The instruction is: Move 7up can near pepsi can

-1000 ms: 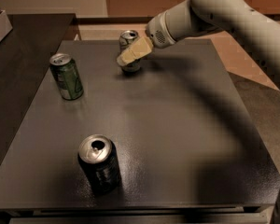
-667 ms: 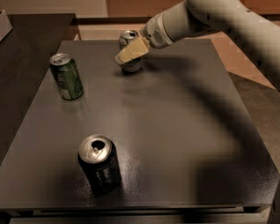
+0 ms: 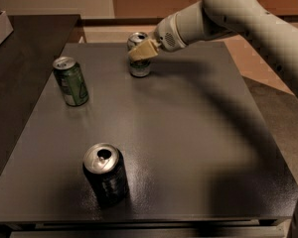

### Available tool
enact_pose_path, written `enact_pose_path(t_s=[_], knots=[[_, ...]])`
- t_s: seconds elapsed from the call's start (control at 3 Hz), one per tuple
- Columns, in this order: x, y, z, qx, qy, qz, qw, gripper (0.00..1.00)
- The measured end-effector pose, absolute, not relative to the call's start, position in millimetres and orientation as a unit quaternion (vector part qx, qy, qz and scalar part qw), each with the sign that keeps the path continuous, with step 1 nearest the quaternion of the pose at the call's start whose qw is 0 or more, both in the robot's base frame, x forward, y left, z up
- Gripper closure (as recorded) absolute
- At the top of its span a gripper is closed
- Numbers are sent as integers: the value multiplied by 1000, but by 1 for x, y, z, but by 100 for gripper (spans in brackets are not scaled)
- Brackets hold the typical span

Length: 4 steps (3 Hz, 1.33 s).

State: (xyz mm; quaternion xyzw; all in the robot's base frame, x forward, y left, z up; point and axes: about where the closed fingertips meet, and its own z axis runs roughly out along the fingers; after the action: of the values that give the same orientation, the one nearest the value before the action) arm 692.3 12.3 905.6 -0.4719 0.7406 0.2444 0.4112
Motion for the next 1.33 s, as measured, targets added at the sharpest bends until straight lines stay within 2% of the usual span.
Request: enact_pose_path(t_s=[0.33, 0.67, 1.33], knots=[[676, 7, 913, -483, 727, 262, 411, 87], [647, -10, 922, -505, 714, 273, 401, 100], [575, -34, 931, -551, 685, 313, 360, 100]])
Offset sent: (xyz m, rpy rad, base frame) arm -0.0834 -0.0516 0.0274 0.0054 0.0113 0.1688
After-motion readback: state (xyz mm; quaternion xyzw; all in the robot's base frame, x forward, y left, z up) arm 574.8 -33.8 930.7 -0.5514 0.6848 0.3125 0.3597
